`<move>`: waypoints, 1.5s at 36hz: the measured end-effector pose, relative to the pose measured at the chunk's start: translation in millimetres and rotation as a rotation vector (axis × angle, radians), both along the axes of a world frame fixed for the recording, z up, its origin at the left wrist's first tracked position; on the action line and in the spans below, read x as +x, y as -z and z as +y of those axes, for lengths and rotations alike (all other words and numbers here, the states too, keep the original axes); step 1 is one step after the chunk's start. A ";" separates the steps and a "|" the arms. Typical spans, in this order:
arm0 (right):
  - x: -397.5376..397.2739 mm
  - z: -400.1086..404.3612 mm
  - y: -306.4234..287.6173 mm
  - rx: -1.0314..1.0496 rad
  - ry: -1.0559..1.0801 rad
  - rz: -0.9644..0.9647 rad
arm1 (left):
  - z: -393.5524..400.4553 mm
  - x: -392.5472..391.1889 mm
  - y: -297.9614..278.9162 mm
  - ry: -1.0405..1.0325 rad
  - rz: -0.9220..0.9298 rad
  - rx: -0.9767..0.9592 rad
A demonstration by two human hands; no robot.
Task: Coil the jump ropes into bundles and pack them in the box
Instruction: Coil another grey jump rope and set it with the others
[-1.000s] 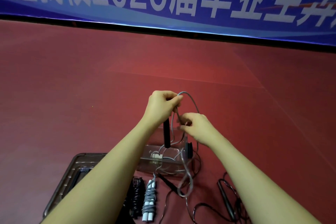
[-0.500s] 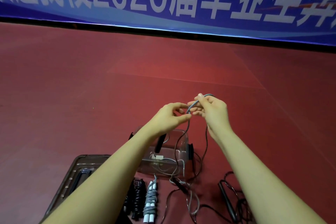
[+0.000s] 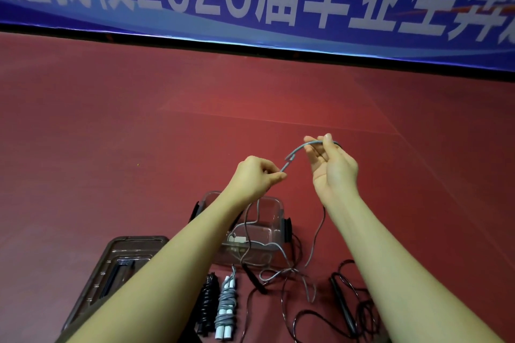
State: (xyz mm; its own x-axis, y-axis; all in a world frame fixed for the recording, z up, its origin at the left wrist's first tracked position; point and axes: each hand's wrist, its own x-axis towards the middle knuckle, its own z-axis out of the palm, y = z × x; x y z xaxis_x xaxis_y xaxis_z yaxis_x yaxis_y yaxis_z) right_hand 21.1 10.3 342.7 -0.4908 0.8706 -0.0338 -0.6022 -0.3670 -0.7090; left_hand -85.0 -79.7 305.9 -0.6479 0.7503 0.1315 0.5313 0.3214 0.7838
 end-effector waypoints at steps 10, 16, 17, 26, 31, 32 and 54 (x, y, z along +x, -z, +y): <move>1.9 13.6 -1.2 -0.102 0.098 0.076 | -3.8 -10.0 4.5 -0.104 -0.080 0.028; -2.7 16.5 9.9 0.111 -0.079 -0.317 | -0.8 -6.5 -5.9 -0.127 -0.130 0.187; -3.7 15.8 14.7 0.233 -0.144 -0.471 | 0.1 -7.6 -8.6 -0.137 -0.147 0.230; -8.4 -3.3 39.3 0.897 -0.499 -0.865 | -1.3 -12.9 -19.3 -0.134 -0.169 0.349; -13.4 -0.2 35.7 0.798 -0.189 -0.707 | -1.6 -10.4 -24.1 -0.055 -0.330 0.324; -14.1 0.2 33.9 0.753 -0.143 -0.649 | -2.2 -10.8 -22.9 -0.034 -0.299 0.264; -10.0 -13.0 45.2 0.834 -0.497 -0.866 | -4.9 -6.4 -22.7 -0.027 -0.273 0.371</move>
State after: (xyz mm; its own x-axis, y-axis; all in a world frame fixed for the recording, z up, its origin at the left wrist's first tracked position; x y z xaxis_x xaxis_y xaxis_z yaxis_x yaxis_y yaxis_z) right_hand 11.0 -2.7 297.5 -0.8563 0.5149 -0.0403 0.2355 0.3200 -0.9177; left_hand -91.4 -84.6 328.6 -0.7150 0.6669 0.2100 0.2851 0.0038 0.9585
